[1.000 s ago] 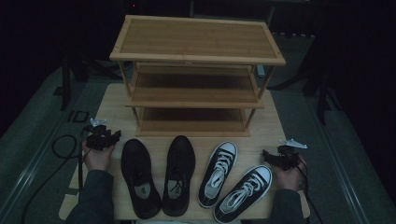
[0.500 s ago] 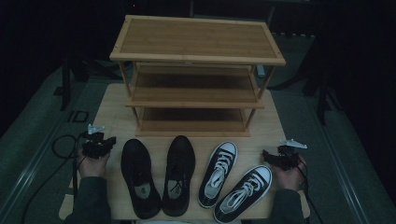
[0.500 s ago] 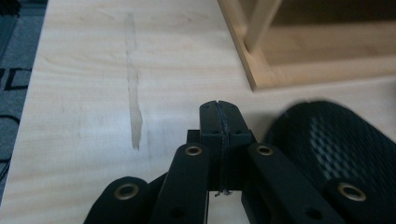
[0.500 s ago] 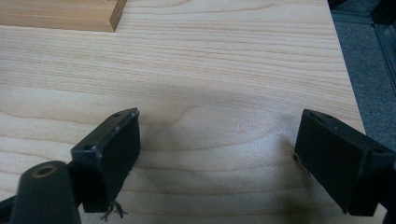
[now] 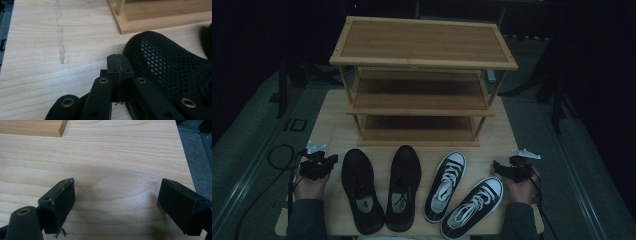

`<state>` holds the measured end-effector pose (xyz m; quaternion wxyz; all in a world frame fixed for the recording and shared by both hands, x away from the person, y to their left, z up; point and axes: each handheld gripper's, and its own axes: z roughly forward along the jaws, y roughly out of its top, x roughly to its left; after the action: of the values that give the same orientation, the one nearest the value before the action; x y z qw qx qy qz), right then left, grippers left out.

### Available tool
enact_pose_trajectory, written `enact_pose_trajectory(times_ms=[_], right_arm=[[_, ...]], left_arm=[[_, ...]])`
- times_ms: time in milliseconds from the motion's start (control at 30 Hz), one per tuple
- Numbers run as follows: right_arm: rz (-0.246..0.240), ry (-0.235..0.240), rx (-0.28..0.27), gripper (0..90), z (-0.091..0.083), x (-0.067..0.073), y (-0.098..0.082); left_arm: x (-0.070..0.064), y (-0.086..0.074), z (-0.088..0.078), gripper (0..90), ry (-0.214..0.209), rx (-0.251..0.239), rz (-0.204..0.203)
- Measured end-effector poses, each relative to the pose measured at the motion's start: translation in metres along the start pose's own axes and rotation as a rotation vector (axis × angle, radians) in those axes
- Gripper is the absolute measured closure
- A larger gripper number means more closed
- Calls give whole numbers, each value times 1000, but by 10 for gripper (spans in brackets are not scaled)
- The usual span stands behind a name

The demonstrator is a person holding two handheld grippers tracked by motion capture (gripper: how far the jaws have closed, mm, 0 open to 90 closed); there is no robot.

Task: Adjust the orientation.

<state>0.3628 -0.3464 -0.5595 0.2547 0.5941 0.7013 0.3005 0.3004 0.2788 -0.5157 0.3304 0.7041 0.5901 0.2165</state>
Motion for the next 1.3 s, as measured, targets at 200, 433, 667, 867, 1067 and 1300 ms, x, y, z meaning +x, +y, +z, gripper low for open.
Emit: enact_pose_trajectory(times_ms=[200, 433, 667, 867, 1067, 1300], right_arm=[[0, 0, 0, 141, 0, 0, 0], [0, 0, 0, 141, 0, 0, 0], [0, 0, 1, 141, 0, 0, 0], [-1, 0, 1, 141, 0, 0, 0], [-1, 0, 1, 141, 0, 0, 0], [-1, 0, 0, 141, 0, 0, 0]], left_arm=[[-5, -5, -3, 899, 3, 23, 17], [-10, -10, -6, 899, 2, 34, 30], [-13, -12, -6, 899, -2, 42, 39], [-19, -13, -5, 899, -5, 50, 63], [-21, -11, -2, 900, 9, 63, 79], [-22, -5, 6, 900, 7, 71, 96]])
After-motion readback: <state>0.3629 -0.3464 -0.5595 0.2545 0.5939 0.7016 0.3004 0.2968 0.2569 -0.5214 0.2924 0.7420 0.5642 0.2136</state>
